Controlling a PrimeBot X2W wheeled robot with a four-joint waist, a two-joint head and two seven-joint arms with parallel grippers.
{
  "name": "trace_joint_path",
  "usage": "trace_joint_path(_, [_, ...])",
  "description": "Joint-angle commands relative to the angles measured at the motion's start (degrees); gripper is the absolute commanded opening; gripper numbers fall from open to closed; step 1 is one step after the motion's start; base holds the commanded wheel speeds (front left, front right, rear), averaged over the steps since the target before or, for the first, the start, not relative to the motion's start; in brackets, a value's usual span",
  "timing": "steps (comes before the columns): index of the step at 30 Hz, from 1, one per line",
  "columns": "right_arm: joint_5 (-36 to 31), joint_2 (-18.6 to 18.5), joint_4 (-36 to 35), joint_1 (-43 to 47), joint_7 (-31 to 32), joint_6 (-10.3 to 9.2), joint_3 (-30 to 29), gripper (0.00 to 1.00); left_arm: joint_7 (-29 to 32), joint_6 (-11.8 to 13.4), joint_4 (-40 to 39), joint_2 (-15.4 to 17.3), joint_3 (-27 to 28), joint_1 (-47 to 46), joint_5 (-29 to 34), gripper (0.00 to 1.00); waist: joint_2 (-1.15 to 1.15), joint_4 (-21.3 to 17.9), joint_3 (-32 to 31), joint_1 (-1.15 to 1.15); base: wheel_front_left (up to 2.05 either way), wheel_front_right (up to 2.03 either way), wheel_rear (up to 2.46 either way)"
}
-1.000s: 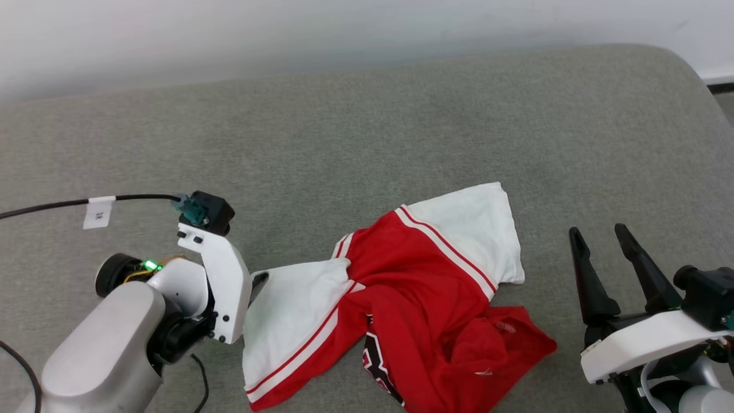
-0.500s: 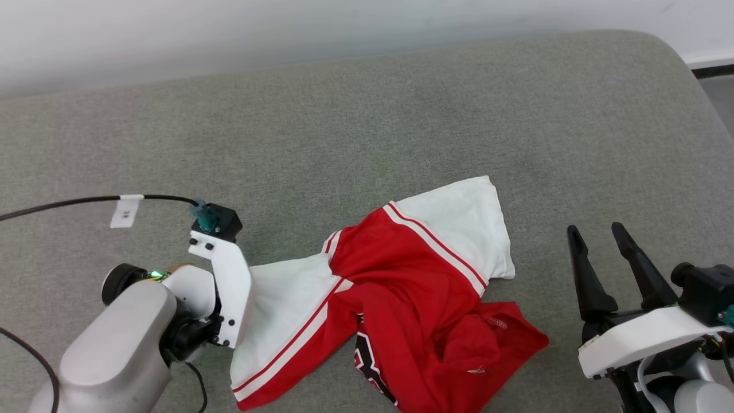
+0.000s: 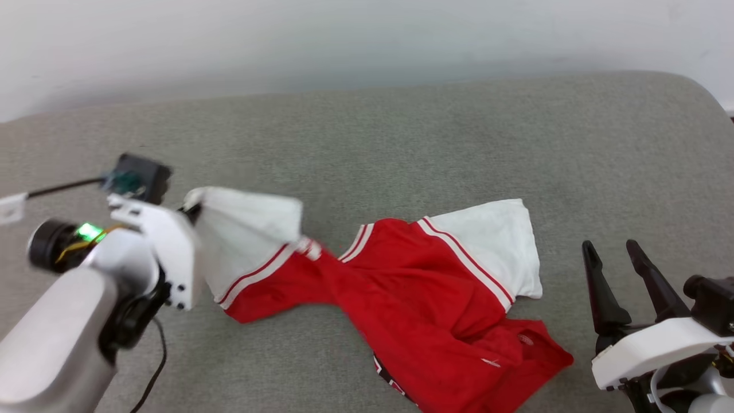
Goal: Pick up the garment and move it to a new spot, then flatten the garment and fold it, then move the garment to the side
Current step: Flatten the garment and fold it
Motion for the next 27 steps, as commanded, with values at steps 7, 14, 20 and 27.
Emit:
trace_joint_path(7, [0.4, 0.1, -0.8, 1.9, 1.0, -0.02, -1.0, 1.0, -4.2, 8.4, -7.5, 3.7, 5.9, 17.9, -5.5, 0.0, 0.0, 2.6, -1.7, 0.0, 0.0, 0.0, 0.0])
trace_joint_path(14, [0.6, 0.1, -1.6, 2.3, 2.0, -0.02, -1.4, 1.0, -8.3, 12.4, -10.0, 0.1, 6.7, 32.0, -10.2, 0.0, 0.0, 3.6, -1.9, 0.0, 0.0, 0.0, 0.0])
trace_joint_path(20, [0.0, 0.1, -2.3, 1.9, 2.9, -0.02, -1.2, 1.0, -10.9, 11.4, -5.8, -3.8, 6.4, 31.4, -11.4, 1.0, 0.0, 3.7, -2.4, 0.0, 0.0, 0.0, 0.0])
trace_joint_path(27, [0.1, 0.1, -2.6, 2.9, 3.1, -0.02, -1.2, 1.0, -18.6, 12.8, -4.5, -5.0, 8.5, 29.0, -8.1, 1.0, 0.0, 3.0, -4.2, 0.0, 0.0, 0.0, 0.0])
